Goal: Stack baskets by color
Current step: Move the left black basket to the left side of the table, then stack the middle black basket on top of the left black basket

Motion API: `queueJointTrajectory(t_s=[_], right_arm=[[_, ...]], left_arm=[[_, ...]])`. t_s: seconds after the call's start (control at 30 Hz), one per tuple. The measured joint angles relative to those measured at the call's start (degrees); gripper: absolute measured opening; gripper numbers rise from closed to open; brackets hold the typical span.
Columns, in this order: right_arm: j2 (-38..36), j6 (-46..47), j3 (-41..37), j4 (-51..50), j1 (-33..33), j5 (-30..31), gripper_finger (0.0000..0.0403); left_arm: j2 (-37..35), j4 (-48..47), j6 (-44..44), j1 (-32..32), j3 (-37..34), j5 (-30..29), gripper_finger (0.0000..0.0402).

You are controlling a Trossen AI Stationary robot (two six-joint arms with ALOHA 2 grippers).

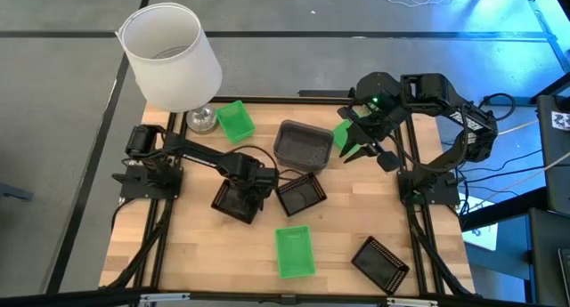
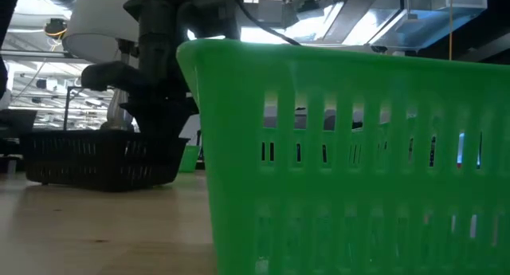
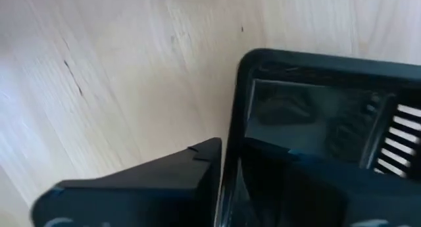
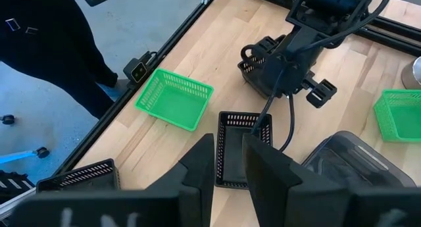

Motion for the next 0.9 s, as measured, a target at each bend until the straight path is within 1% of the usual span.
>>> queueJointTrajectory(t_s=[0.13,0.3,0.43,0.6,0.7,0.83,0.9], right_arm=[[0.0,0.01,0.0,0.0,0.0,0.0,0.0081],[0.0,-0.49,0.0,0.0,0.0,0.0,0.0081],[0.0,-4.66,0.0,-0.29,0.0,0.0,0.0081],[0.1,-6.16,0.0,-0.33,0.0,0.0,0.0081],[0.69,-5.89,0.0,-0.33,0.0,0.01,0.0081],[2.2,-5.99,-0.02,-0.31,0.63,0.61,0.0081],[3.19,-6.02,-0.02,-0.37,1.51,3.82,0.0081]], left_arm=[[0.0,-0.04,-2.02,0.0,0.0,-0.34,0.0069],[-0.64,-0.23,-5.14,0.0,0.0,-0.33,0.0068],[-2.38,-1.2,-5.62,0.0,-0.02,-0.64,0.0068],[-6.49,-0.73,-5.68,-0.27,0.0,-5.68,0.007],[-10.17,-0.82,-6.16,-0.59,-0.01,-8.75,0.0067],[-15.9,0.57,-9.03,-1.49,-0.02,-9.49,0.007],[-19.21,0.99,-10.62,-2.11,0.0,-9.49,0.007]])
